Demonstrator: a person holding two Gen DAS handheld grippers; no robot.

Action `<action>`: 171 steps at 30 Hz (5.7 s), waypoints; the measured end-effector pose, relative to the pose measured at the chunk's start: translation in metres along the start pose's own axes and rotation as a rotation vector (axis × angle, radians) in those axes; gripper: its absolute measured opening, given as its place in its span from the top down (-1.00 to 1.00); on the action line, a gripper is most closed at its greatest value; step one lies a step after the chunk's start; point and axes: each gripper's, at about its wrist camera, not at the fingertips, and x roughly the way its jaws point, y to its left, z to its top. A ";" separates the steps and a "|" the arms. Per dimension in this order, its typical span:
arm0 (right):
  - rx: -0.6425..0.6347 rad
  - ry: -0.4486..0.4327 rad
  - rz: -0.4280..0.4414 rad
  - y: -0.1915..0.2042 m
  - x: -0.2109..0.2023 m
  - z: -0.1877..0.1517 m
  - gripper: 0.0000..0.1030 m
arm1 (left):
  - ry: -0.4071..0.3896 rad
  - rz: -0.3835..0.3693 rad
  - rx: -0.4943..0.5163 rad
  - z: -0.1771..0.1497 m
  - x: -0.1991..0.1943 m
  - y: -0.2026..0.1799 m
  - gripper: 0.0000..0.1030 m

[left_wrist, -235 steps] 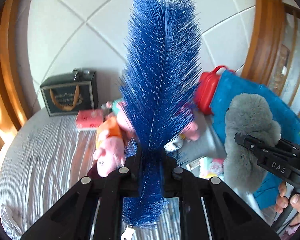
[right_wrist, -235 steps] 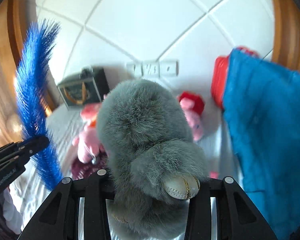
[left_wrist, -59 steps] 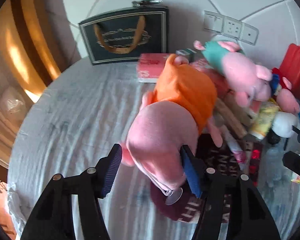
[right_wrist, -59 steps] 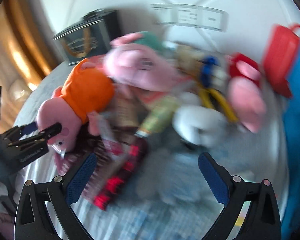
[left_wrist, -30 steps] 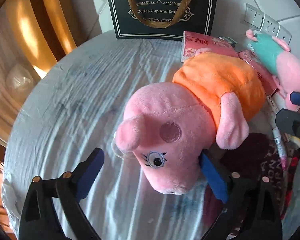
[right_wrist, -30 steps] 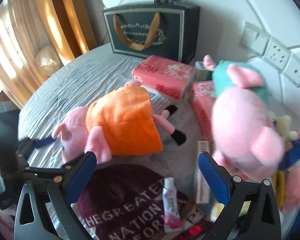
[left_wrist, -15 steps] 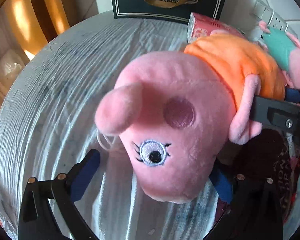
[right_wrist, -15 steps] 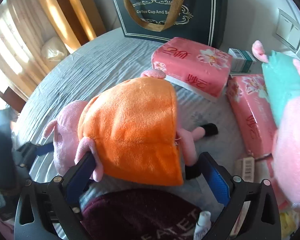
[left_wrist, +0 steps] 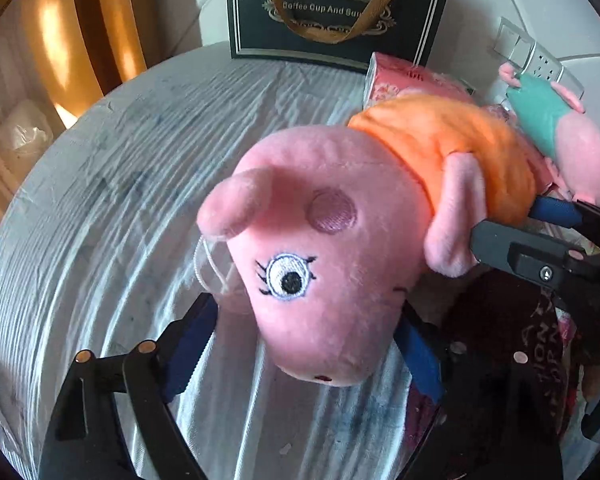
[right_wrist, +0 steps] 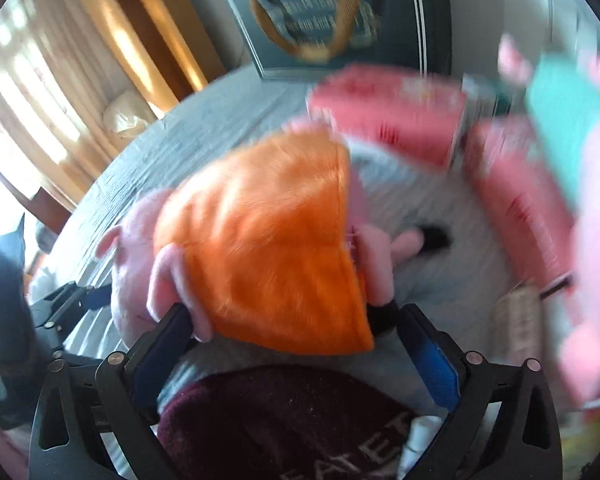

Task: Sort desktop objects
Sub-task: 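Grasp the pink pig plush in orange shirt with both grippers, then lift the pig plush with both grippers and carry it over the bin, then open both grippers to drop the pig plush into the bin, then withdraw both grippers from the bin back toward the pile, then grasp the white-pink tube with the left gripper while the right grasps the Kotex pack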

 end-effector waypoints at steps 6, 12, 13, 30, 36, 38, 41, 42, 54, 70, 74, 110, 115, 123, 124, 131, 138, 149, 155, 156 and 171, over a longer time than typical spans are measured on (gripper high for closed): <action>-0.064 0.003 -0.037 0.010 -0.002 0.022 -1.00 | 0.018 -0.043 -0.027 0.018 0.005 0.000 -0.70; -0.004 0.044 0.035 0.002 0.021 0.031 -1.00 | 0.021 -0.043 -0.048 0.023 0.020 -0.003 -0.57; 0.007 0.053 0.042 0.002 0.024 0.032 -0.95 | 0.019 -0.037 -0.043 0.022 0.019 -0.004 -0.49; -0.072 -0.178 -0.004 0.069 -0.110 -0.005 -0.25 | -0.216 -0.038 0.059 -0.008 -0.129 -0.016 -0.34; -0.065 -0.294 -0.049 0.103 -0.202 -0.036 -0.25 | -0.314 -0.096 0.097 -0.032 -0.217 -0.025 -0.34; -0.055 -0.331 -0.065 0.114 -0.231 -0.051 -0.25 | -0.346 -0.118 0.119 -0.043 -0.243 -0.031 -0.34; -0.034 -0.380 -0.107 0.128 -0.274 -0.075 -0.25 | -0.383 -0.156 0.169 -0.057 -0.277 -0.042 -0.34; -0.025 -0.393 -0.121 0.131 -0.286 -0.083 -0.25 | -0.394 -0.171 0.183 -0.062 -0.286 -0.045 -0.35; 0.149 -0.573 -0.364 0.158 -0.432 -0.197 -0.25 | -0.523 -0.424 0.435 -0.124 -0.389 -0.129 -0.36; 0.236 -0.789 -0.650 0.067 -0.653 -0.397 -0.25 | -0.682 -0.608 0.620 -0.272 -0.539 -0.423 -0.41; 0.275 -0.801 -0.676 0.013 -0.701 -0.447 -0.25 | -0.640 -0.620 0.641 -0.300 -0.546 -0.507 -0.42; 0.459 -0.751 -0.704 -0.126 -0.760 -0.534 -0.99 | -0.534 -0.513 0.681 -0.324 -0.532 -0.618 -0.57; 0.396 -0.763 -0.679 -0.104 -0.752 -0.513 -0.99 | -0.566 -0.475 0.618 -0.312 -0.535 -0.576 -0.61; 0.267 -0.795 -0.617 -0.050 -0.725 -0.458 -1.00 | -0.617 -0.396 0.436 -0.273 -0.533 -0.472 -0.79; 0.250 -0.795 -0.606 -0.042 -0.719 -0.449 -1.00 | -0.622 -0.386 0.410 -0.267 -0.531 -0.454 -0.79; 0.168 -0.782 -0.547 0.020 -0.663 -0.384 -1.00 | -0.625 -0.324 0.317 -0.222 -0.503 -0.342 -0.80; 0.170 -0.752 -0.523 0.079 -0.579 -0.306 -1.00 | -0.556 -0.249 0.300 -0.166 -0.445 -0.230 -0.81; 0.358 -0.479 -0.556 0.060 -0.430 -0.248 -1.00 | -0.274 -0.163 0.212 -0.110 -0.295 -0.125 -0.81; 0.548 -0.327 -0.558 -0.002 -0.360 -0.264 -1.00 | -0.121 -0.123 0.181 -0.099 -0.213 -0.116 -0.81; 0.567 -0.310 -0.561 -0.013 -0.350 -0.265 -1.00 | -0.099 -0.116 0.178 -0.095 -0.199 -0.118 -0.81; 0.776 -0.136 -0.589 -0.131 -0.265 -0.270 -1.00 | 0.083 -0.105 0.173 -0.034 -0.035 -0.182 -0.13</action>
